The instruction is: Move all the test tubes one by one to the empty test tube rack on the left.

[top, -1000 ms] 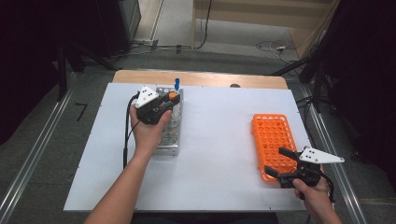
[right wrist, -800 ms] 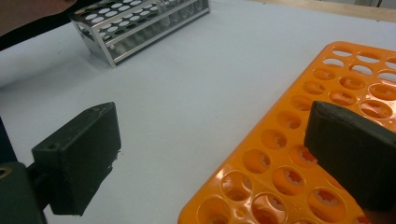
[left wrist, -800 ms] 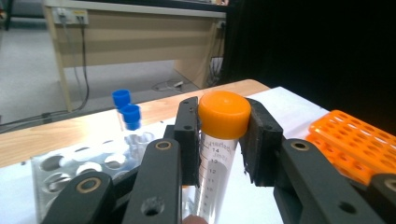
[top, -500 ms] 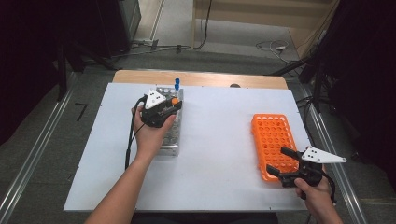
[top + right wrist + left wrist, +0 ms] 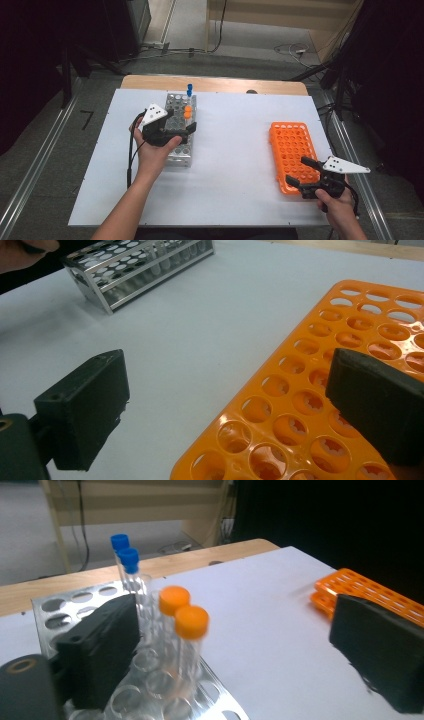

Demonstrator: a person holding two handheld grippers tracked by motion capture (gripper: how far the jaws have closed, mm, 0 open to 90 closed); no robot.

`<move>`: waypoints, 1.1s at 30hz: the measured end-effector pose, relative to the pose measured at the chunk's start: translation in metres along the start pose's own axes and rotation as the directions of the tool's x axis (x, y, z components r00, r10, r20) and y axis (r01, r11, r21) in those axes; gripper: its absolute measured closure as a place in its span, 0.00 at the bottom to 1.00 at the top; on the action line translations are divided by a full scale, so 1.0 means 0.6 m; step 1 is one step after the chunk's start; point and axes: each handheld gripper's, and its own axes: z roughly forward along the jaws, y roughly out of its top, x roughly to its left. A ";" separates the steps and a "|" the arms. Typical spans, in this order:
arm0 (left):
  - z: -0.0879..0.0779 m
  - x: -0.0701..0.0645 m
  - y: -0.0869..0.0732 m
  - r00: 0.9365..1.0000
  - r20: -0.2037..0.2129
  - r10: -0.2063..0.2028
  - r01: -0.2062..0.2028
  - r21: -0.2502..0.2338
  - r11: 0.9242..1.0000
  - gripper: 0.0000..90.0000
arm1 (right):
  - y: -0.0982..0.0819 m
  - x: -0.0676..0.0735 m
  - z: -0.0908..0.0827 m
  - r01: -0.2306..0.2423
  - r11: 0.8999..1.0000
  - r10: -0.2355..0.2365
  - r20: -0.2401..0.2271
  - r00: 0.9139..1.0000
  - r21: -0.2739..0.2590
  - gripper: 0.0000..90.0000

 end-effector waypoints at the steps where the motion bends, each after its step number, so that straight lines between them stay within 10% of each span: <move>1: -0.009 -0.002 -0.004 1.000 -0.001 0.003 -0.003 0.000 1.000 0.01 | 0.000 -0.001 0.000 -0.002 1.000 0.002 0.000 1.000 -0.001 0.03; 19: -0.159 -0.013 -0.079 1.000 0.019 0.001 0.000 -0.045 0.999 0.00 | -0.006 -0.015 0.005 -0.018 1.000 0.018 0.030 0.999 -0.005 0.02; 33: -0.211 0.004 -0.128 1.000 -0.022 -0.003 0.003 -0.004 1.000 0.00 | -0.014 -0.025 0.008 -0.027 1.000 0.027 0.042 0.999 0.001 0.02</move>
